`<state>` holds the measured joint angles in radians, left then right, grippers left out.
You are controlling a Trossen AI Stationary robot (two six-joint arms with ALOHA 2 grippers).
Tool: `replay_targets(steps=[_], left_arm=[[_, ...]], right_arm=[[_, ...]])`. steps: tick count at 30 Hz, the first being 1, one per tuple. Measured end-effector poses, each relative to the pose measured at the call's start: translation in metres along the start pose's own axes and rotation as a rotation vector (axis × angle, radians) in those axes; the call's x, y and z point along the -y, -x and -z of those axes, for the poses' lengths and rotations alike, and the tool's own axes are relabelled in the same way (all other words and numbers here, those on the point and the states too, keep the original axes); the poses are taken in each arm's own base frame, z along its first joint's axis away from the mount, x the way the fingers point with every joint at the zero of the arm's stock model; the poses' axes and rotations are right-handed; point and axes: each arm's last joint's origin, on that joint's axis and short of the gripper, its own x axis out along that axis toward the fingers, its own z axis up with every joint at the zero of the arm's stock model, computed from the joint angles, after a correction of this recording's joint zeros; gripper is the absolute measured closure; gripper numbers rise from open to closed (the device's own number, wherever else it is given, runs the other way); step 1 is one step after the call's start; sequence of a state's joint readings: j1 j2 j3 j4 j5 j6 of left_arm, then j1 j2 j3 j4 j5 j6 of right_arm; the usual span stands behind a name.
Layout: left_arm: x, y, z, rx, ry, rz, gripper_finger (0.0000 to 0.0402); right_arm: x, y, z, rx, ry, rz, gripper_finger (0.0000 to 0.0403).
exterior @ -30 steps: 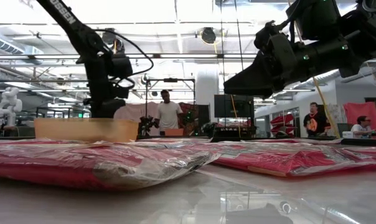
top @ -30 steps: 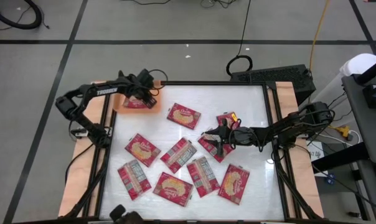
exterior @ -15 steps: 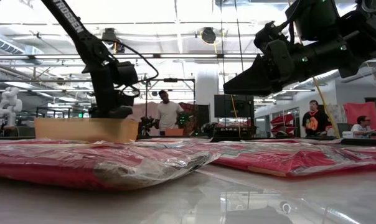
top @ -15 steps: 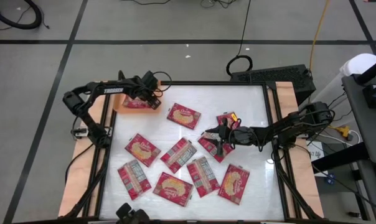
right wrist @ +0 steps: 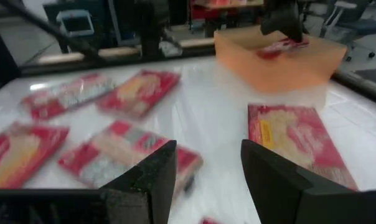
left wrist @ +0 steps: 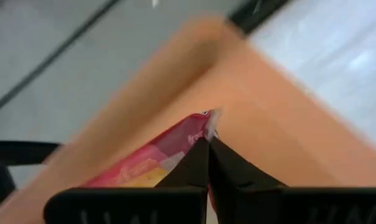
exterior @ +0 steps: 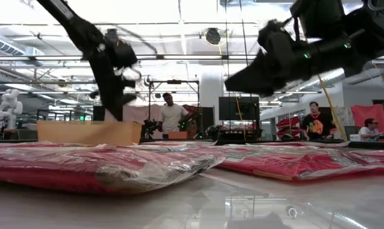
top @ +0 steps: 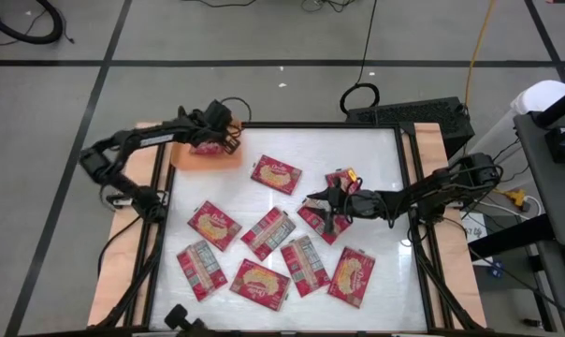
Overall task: Sort popcorn bags into baskets
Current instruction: Put the red popcorn bag into the orange bin
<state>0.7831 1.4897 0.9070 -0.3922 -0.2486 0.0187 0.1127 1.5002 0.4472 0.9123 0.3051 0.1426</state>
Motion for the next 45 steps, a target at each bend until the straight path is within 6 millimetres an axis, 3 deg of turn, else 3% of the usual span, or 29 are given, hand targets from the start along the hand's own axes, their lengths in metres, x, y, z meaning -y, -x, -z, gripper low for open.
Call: replay_targets(steps=[6, 10, 15, 19, 24, 30, 34, 41, 45], left_arm=[[-0.003, 0.074, -0.009, 0.259, 0.067, 0.043, 0.0399], [0.002, 0.123, -0.005, 0.435, 0.100, 0.105, 0.0399], [0.015, 0.177, -0.001, 0.692, 0.127, 0.253, 0.0400], [0.033, 0.203, 0.002, 0.833, 0.098, 0.403, 0.0400], [0.051, 0.214, 0.001, 0.894, 0.088, 0.493, 0.0401], [0.067, 0.212, 0.000, 0.885, 0.094, 0.528, 0.0401], [0.073, 0.210, 0.000, 0.869, 0.093, 0.545, 0.0401], [0.074, 0.213, 0.001, 0.877, 0.096, 0.542, 0.0401], [0.073, 0.214, 0.000, 0.887, 0.103, 0.539, 0.0399]], right_arm=[[-0.012, -0.025, -0.046, 0.137, 0.130, 0.079, 0.0230], [-0.015, -0.056, -0.074, 0.191, 0.299, 0.182, 0.0222], [-0.013, -0.104, -0.106, 0.246, 0.431, 0.258, 0.0173], [-0.014, -0.139, -0.124, 0.294, 0.462, 0.302, 0.0120], [-0.017, -0.168, -0.132, 0.359, 0.401, 0.419, 0.0089], [-0.017, -0.179, -0.119, 0.402, 0.328, 0.527, 0.0110], [-0.015, -0.179, -0.118, 0.371, 0.339, 0.590, 0.0164], [-0.021, -0.180, -0.115, 0.352, 0.385, 0.528, 0.0325], [-0.024, -0.181, -0.110, 0.293, 0.424, 0.522, 0.0329]])
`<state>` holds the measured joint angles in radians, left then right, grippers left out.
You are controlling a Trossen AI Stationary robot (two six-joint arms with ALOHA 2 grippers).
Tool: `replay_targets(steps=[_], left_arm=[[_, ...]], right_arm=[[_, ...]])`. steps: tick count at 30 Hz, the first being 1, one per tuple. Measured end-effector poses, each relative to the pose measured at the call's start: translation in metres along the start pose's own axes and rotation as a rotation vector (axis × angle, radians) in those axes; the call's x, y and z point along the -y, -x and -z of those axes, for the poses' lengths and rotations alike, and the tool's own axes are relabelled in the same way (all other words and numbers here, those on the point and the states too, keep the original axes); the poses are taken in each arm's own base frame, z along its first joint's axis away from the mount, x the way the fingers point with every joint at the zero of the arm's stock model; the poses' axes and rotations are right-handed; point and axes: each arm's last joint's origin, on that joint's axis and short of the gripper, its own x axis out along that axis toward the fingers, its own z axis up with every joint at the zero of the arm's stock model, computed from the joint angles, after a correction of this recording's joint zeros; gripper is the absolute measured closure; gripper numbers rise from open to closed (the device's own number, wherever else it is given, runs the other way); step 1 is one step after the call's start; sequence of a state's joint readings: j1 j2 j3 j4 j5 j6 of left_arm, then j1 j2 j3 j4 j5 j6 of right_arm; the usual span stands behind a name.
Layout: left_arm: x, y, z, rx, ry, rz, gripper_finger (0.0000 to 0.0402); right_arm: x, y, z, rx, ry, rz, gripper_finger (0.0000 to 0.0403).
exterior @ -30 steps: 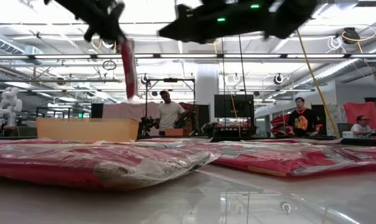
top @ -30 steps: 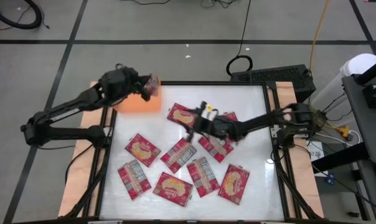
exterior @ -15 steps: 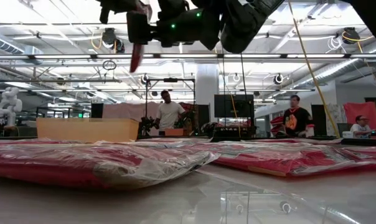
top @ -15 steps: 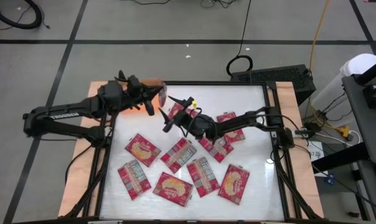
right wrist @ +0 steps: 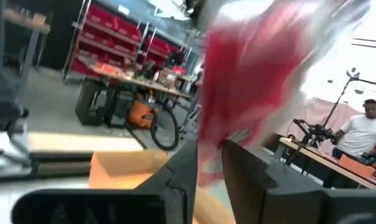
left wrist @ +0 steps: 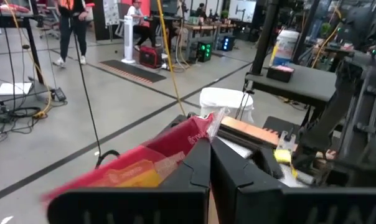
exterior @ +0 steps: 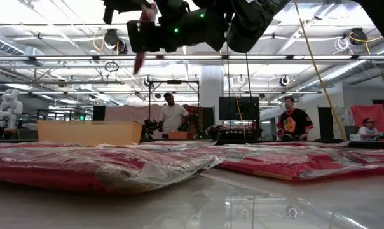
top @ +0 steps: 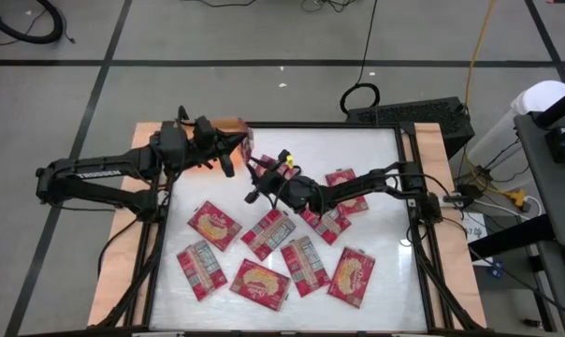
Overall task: Sort popcorn bags into baskets
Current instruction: Put the red popcorn bag into the orange bin
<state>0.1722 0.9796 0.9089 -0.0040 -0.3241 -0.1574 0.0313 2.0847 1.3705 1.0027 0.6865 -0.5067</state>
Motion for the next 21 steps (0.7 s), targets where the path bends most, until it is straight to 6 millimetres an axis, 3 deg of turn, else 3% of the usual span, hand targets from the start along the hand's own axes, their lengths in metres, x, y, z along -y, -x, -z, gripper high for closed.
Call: replay_targets(steps=[9, 13, 16, 21], left_arm=[[0.002, -0.006, 0.004, -0.015, -0.002, -0.003, 0.0399], [0.002, -0.007, 0.005, -0.019, -0.004, -0.005, 0.0398], [0.002, -0.007, 0.005, -0.019, -0.001, -0.005, 0.0397], [0.001, -0.006, 0.004, -0.018, -0.006, -0.007, 0.0397]], right_arm=[[0.010, -0.005, 0.000, 0.005, -0.086, 0.097, 0.0177], [0.016, -0.009, 0.002, 0.003, -0.115, 0.119, 0.0140], [0.017, -0.010, 0.002, 0.008, -0.113, 0.125, 0.0159], [0.015, -0.008, 0.001, 0.009, -0.070, 0.111, 0.0276]])
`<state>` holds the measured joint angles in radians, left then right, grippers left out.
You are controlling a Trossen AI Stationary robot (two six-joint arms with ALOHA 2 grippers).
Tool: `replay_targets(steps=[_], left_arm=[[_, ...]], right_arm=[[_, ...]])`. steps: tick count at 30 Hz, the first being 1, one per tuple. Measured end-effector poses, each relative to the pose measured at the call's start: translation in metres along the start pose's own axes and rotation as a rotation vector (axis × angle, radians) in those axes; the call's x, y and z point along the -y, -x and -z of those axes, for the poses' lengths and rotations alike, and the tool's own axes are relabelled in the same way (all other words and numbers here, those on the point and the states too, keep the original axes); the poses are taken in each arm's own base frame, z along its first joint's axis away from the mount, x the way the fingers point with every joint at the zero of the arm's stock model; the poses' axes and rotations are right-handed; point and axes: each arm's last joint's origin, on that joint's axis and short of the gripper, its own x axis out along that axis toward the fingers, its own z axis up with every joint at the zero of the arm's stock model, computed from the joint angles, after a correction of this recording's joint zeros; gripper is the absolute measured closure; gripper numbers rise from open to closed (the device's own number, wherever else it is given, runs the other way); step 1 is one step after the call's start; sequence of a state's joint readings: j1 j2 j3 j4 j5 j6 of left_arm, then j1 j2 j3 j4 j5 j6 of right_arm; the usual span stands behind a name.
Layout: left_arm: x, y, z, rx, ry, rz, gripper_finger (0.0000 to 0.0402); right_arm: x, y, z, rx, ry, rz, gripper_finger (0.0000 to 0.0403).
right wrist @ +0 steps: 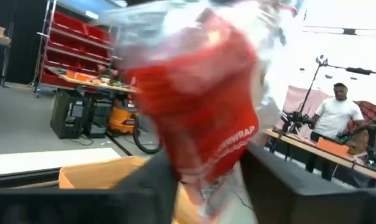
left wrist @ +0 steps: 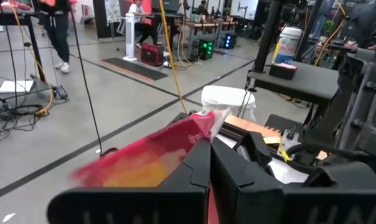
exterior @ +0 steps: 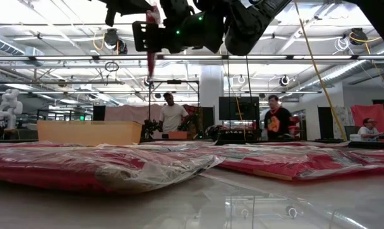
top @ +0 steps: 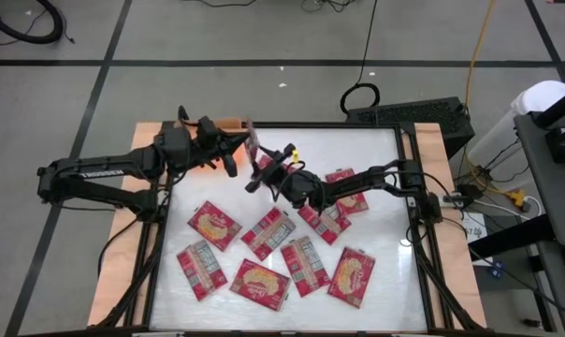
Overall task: Sort popcorn bags into baskets
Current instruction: Put the red popcorn bag into the orange bin
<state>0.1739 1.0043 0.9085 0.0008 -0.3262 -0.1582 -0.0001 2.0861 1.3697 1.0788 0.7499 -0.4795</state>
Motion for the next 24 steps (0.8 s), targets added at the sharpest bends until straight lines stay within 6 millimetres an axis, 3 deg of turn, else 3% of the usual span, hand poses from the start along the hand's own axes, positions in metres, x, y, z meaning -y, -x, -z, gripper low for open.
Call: replay_targets(steps=[3, 5, 13, 19, 24], left_arm=[[-0.001, 0.000, 0.002, -0.023, -0.021, -0.001, 0.0385], [-0.002, 0.002, 0.005, -0.060, -0.069, -0.003, 0.0372], [-0.011, 0.024, 0.010, -0.184, -0.210, -0.012, 0.0260], [-0.019, 0.049, 0.010, -0.237, -0.255, -0.020, 0.0183], [-0.024, 0.062, 0.017, -0.326, -0.278, 0.000, 0.0149]], right_arm=[[-0.004, 0.001, 0.003, -0.011, 0.037, -0.064, 0.0358], [-0.006, 0.001, 0.007, -0.041, 0.041, -0.095, 0.0388], [-0.009, 0.004, 0.011, -0.133, 0.063, -0.194, 0.0394], [-0.009, 0.012, 0.007, -0.220, 0.040, -0.446, 0.0392], [0.004, 0.017, -0.005, -0.308, 0.009, -0.624, 0.0395]])
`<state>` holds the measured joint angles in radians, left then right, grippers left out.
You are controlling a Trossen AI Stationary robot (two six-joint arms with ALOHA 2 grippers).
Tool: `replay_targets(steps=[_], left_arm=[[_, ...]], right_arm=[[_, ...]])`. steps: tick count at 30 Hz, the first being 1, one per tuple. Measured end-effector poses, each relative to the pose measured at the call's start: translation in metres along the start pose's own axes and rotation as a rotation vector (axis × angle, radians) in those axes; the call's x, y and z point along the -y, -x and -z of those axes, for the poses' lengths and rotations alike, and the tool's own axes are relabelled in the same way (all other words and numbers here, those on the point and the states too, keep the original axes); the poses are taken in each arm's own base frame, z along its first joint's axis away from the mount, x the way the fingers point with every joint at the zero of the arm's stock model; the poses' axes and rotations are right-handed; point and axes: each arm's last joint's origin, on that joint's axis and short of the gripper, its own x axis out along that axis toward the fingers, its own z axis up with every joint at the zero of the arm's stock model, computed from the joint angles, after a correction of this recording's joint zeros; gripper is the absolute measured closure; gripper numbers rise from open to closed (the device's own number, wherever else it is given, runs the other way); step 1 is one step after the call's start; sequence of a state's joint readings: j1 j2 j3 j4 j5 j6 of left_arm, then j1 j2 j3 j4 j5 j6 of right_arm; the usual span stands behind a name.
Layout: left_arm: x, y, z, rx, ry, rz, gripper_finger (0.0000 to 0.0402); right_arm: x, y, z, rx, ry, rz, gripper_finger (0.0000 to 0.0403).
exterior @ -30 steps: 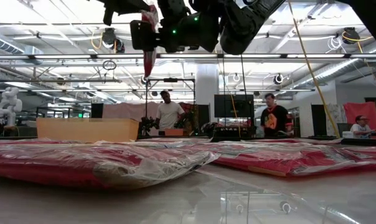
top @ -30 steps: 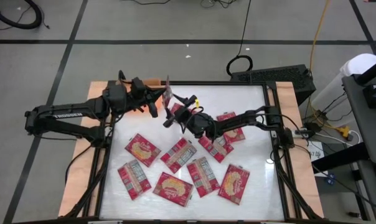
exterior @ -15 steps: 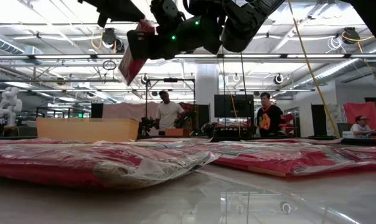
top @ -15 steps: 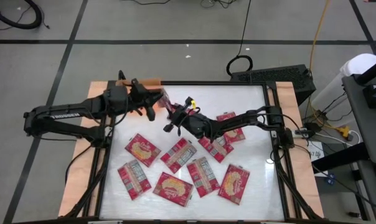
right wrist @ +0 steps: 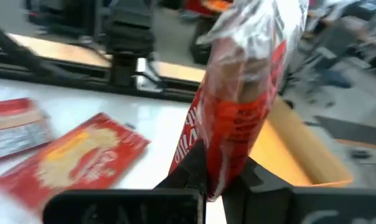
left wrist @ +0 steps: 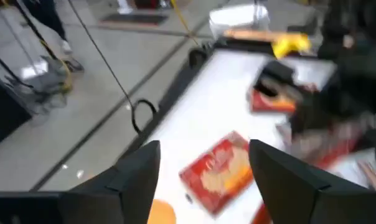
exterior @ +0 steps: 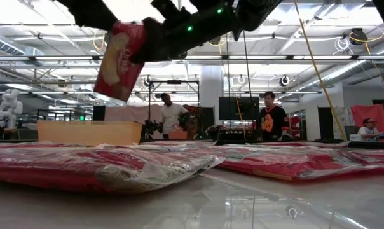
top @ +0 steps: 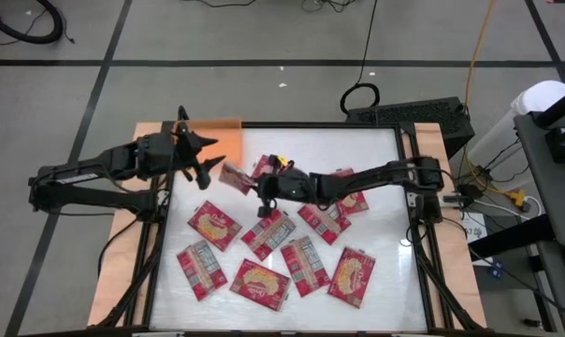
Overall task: Sort popcorn bags into baskets
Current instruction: Put the red popcorn bag into the orange bin
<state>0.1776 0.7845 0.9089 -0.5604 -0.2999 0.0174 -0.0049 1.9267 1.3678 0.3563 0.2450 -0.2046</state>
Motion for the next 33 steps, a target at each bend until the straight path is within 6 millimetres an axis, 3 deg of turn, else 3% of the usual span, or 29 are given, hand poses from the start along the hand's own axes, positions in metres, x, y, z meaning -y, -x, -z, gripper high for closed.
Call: replay_targets(steps=[4, 9, 19, 23, 28, 33], left_arm=[[0.004, 0.000, 0.010, -0.099, -0.030, 0.118, 0.0141], [0.014, -0.008, 0.021, -0.163, -0.037, 0.291, 0.0161], [0.043, -0.026, 0.038, -0.065, -0.126, 0.467, 0.0207], [0.048, -0.028, 0.040, -0.032, -0.129, 0.464, 0.0254], [0.048, -0.028, 0.039, -0.016, -0.105, 0.461, 0.0373], [0.037, -0.020, 0.036, 0.037, -0.111, 0.384, 0.0386]], right_arm=[[0.008, 0.010, -0.005, -0.051, 0.006, -0.102, 0.0394], [0.015, 0.016, -0.006, -0.059, 0.004, -0.242, 0.0393], [0.015, 0.016, -0.007, -0.022, 0.042, -0.351, 0.0393], [0.017, 0.015, -0.008, -0.008, 0.054, -0.342, 0.0392], [0.018, 0.015, -0.008, -0.014, -0.004, -0.314, 0.0377], [0.020, 0.038, -0.023, -0.093, 0.011, -0.169, 0.0327]])
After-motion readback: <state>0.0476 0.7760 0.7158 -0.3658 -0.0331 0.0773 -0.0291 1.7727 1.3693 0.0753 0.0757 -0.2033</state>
